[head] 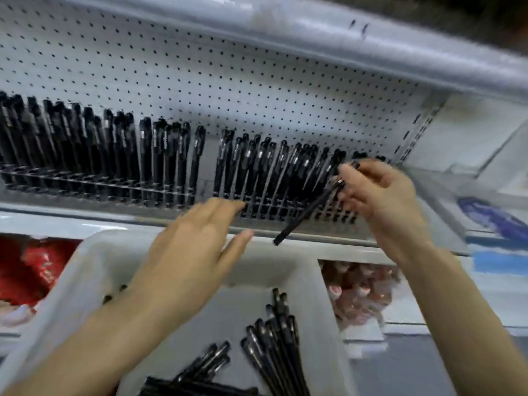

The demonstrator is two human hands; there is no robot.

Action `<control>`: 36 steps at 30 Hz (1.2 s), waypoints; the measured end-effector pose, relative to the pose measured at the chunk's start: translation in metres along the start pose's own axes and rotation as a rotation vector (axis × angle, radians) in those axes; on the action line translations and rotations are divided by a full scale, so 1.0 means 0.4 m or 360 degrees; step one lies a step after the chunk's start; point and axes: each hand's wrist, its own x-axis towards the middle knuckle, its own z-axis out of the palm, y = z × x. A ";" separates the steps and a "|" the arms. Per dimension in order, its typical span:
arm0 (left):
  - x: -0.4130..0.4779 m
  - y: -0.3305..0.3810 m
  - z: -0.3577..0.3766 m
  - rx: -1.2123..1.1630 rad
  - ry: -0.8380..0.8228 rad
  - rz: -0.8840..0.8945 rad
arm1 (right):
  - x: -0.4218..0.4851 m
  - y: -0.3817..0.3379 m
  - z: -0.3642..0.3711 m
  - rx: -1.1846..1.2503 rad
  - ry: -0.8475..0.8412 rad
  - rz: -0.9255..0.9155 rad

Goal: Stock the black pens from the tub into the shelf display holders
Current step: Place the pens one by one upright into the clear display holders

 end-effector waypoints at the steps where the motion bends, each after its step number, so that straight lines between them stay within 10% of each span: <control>1: 0.023 0.027 0.019 0.0028 0.0002 0.0123 | 0.011 -0.009 -0.035 0.0006 0.0105 -0.0055; 9: 0.114 0.108 0.126 0.0016 -0.0166 0.0322 | 0.079 -0.016 -0.143 -0.0251 0.0373 -0.0415; 36: 0.118 0.063 0.201 0.0358 0.0026 0.0346 | 0.170 0.031 -0.090 -0.0744 -0.0205 -0.0374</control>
